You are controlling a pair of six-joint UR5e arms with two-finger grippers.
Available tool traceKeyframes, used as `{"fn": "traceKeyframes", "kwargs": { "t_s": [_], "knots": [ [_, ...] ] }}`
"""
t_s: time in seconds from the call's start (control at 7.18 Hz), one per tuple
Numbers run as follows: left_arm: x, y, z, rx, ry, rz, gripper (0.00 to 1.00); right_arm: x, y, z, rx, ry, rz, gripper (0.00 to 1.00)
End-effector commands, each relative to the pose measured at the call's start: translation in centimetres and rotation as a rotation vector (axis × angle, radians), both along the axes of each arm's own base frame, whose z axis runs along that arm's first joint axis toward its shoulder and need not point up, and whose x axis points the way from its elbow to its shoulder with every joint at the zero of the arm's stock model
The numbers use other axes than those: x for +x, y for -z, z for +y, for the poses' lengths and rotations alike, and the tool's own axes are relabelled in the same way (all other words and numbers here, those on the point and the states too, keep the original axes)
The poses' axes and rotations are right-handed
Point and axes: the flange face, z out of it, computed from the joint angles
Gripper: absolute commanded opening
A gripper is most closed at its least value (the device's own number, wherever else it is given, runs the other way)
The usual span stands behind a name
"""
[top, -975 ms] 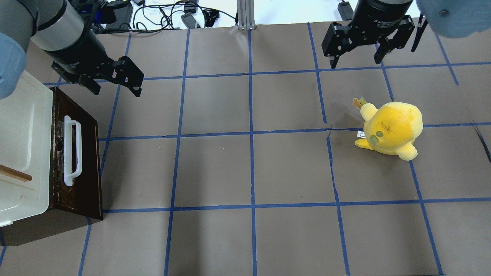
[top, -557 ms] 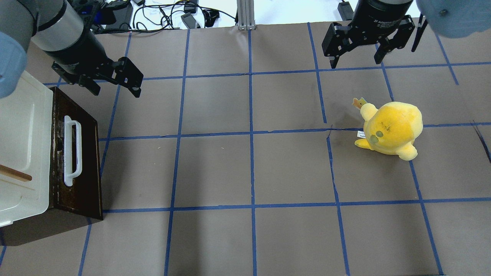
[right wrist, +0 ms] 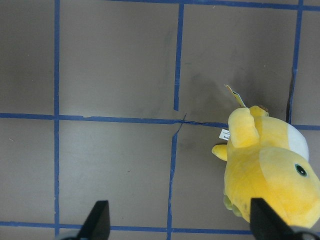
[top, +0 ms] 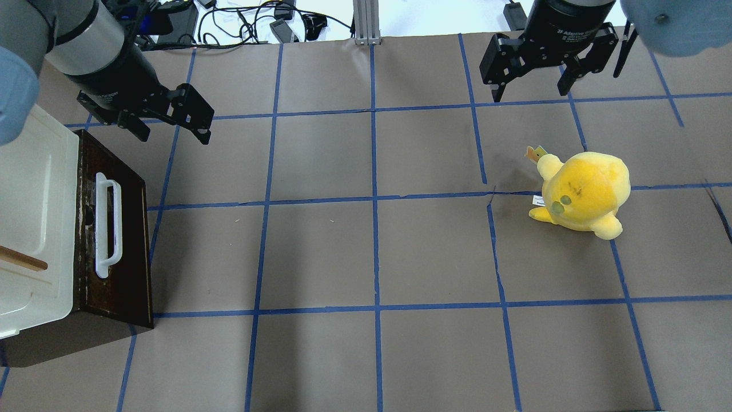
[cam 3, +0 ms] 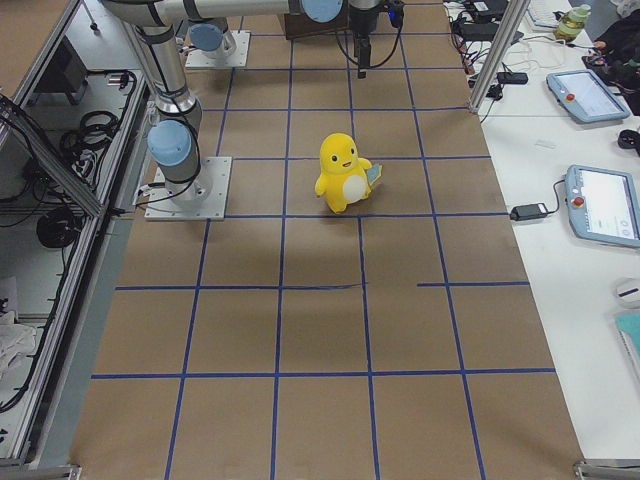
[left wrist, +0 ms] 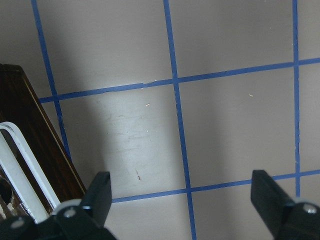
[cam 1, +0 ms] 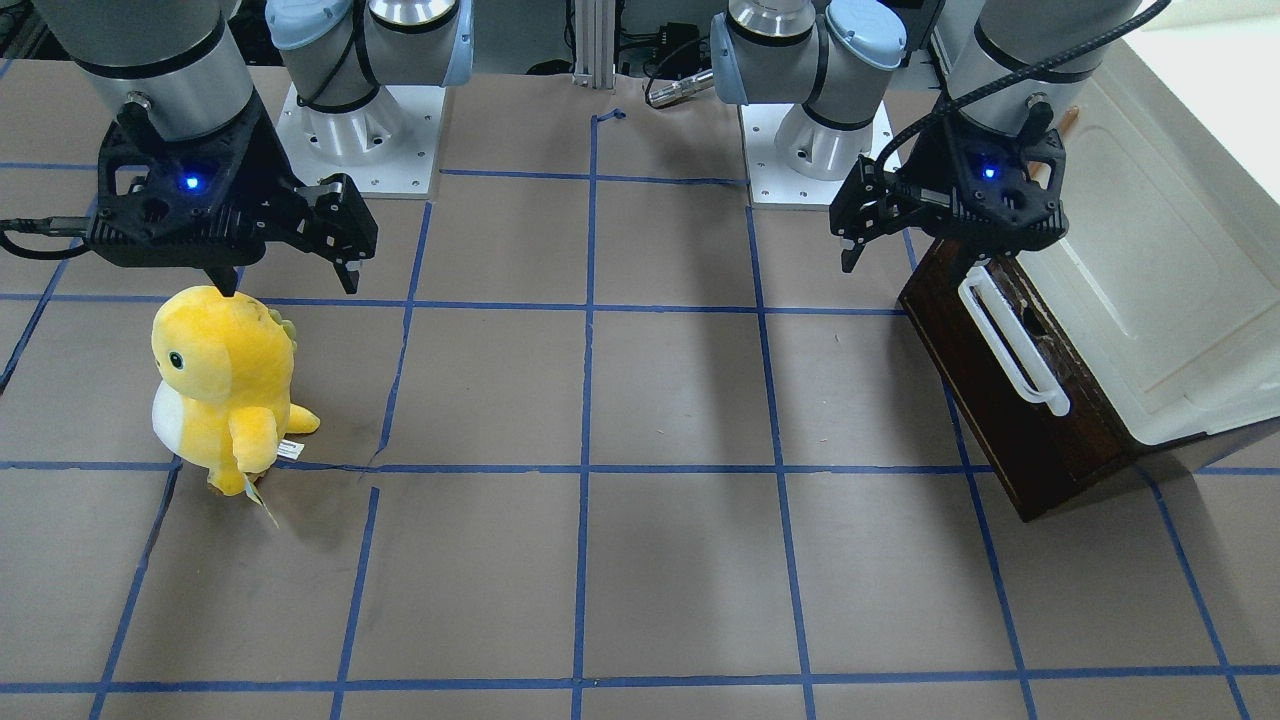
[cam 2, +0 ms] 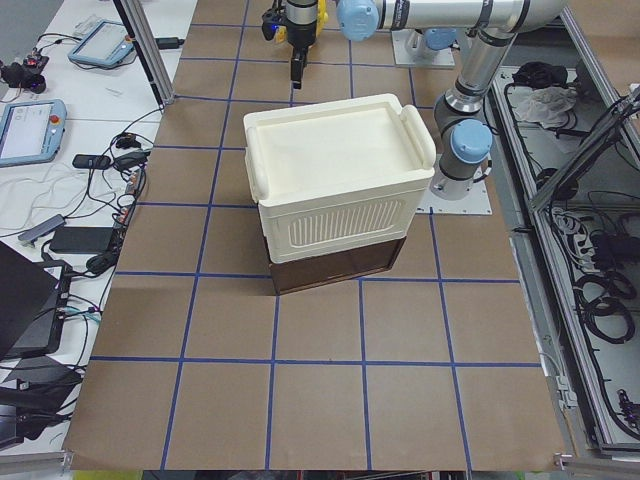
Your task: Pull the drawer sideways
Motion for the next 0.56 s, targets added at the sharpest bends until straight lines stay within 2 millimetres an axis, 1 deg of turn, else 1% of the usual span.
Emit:
{"fn": "traceKeyframes", "kwargs": {
  "t_s": [0.0,0.14,0.28,0.42],
  "knots": [
    [0.5,1.9,-0.8,0.037,-0.041,0.001,1.0,0.0,0.0,0.0,0.0,-0.002,0.0,1.0],
    [0.7,2.6,-1.2,0.051,-0.164,-0.011,1.0,0.0,0.0,0.0,0.0,0.0,0.0,1.0],
    [2.1,4.2,-1.8,0.072,-0.208,-0.16,1.0,0.0,0.0,0.0,0.0,0.0,0.0,1.0],
    [2.9,5.6,-2.2,0.073,-0.208,-0.259,1.0,0.0,0.0,0.0,0.0,0.0,0.0,1.0]
  ]
}}
